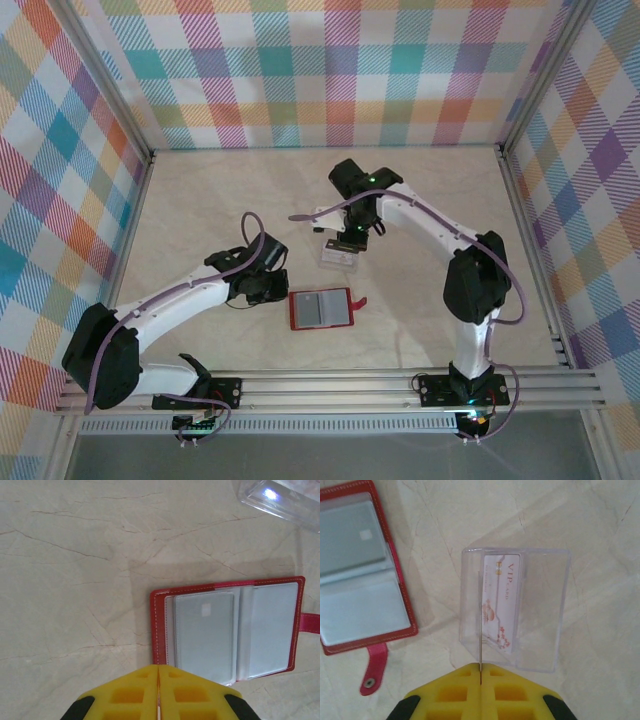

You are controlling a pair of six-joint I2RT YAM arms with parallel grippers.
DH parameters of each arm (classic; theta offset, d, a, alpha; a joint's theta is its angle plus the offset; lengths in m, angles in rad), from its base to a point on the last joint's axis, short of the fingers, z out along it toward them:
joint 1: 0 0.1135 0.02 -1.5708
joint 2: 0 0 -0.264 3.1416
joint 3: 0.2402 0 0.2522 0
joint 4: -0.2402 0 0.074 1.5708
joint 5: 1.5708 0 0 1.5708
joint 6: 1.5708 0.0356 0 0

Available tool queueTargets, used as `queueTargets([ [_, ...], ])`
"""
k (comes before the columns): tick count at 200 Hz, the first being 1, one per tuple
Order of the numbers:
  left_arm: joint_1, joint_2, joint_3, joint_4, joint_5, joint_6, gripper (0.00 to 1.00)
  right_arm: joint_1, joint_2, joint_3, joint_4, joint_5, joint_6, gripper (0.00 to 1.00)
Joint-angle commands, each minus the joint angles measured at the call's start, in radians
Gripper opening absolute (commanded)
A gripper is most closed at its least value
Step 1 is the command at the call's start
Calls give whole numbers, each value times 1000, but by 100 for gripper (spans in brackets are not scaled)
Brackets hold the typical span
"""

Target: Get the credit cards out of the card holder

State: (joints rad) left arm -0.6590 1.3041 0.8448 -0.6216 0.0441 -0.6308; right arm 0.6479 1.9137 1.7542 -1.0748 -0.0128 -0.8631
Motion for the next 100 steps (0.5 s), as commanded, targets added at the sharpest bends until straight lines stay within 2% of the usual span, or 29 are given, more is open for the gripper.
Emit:
queueTargets([
  [1,13,-21,-17,2,17,14,10,-11,63,95,-68,28,-113,0],
  [70,35,-19,-32,11,20,13,10,-35,271,386,-205,30,-126,0],
  [100,41,-24,-37,9,23,11,10,-43,318,433,-223,30,-116,0],
])
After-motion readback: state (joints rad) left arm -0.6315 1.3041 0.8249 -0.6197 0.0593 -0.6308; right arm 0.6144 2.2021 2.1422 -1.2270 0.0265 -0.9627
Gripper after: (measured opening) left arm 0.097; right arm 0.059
